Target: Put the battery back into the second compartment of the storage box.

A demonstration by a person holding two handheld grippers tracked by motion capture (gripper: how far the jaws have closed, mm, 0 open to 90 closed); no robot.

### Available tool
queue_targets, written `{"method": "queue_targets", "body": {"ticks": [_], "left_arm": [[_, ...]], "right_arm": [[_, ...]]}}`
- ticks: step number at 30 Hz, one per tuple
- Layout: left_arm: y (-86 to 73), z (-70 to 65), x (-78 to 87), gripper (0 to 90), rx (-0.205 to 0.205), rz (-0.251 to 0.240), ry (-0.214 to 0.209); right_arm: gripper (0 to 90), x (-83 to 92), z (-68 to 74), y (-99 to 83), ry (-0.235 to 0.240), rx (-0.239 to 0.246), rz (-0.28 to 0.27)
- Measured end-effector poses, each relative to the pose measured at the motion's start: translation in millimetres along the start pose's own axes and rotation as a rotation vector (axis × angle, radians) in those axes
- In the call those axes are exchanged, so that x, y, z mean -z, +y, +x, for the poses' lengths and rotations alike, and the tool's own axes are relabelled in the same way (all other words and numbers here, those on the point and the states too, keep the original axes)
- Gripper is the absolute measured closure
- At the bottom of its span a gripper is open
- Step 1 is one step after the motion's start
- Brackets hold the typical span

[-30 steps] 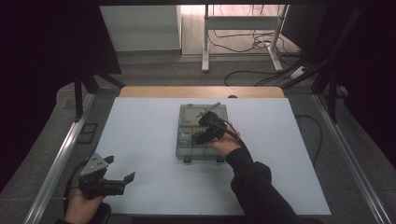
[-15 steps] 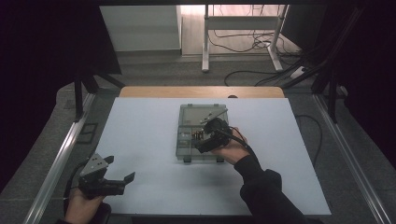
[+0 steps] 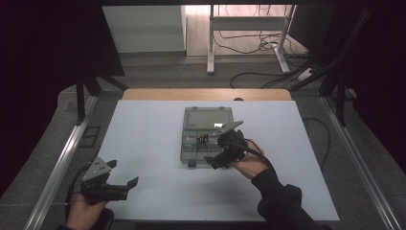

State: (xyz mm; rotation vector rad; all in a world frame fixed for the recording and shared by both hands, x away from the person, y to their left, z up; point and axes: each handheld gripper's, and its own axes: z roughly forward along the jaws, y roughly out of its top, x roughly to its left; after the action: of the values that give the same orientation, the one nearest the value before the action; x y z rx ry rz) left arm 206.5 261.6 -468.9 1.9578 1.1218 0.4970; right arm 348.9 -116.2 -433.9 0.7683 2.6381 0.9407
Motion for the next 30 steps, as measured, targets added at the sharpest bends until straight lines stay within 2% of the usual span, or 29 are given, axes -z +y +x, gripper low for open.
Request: {"method": "queue_targets", "body": {"ticks": [8, 14, 20, 30], "left_arm": [[0.2, -0.2, -0.1, 2.9, -0.003, 0.002, 0.001], [0.3, -0.5, -0.1, 2.9, -0.004, 0.001, 0.001], [0.3, -0.7, -0.1, 2.9, -0.006, 0.001, 0.001], [0.4, -1.0, -0.1, 2.9, -0.008, 0.002, 0.000]], "right_arm": [[0.0, 13.0, 3.7, -11.0, 0.010, -0.001, -0.025], [0.0, 23.3, 9.1, -18.2, -0.012, 0.013, -0.045], [0.0, 30.1, 11.5, -27.1, -0.010, 0.000, -0.064], [0.0, 41.8, 10.5, -48.1, -0.040, -0.025, -0.090]]}}
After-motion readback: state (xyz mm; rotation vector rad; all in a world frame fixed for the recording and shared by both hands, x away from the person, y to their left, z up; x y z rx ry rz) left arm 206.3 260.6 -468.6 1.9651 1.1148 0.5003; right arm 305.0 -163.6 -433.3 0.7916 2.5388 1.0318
